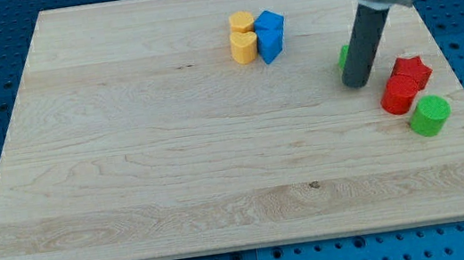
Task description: Push the green star towards the top of the red star
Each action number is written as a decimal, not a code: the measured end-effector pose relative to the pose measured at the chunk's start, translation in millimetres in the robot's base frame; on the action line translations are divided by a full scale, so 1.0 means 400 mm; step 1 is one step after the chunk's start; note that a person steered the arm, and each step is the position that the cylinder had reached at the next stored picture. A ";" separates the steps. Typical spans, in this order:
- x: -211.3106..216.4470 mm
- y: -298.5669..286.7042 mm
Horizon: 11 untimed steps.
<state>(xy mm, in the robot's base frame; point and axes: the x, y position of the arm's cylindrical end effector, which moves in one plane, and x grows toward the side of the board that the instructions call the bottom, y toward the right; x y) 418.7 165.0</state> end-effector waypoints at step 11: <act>-0.104 0.119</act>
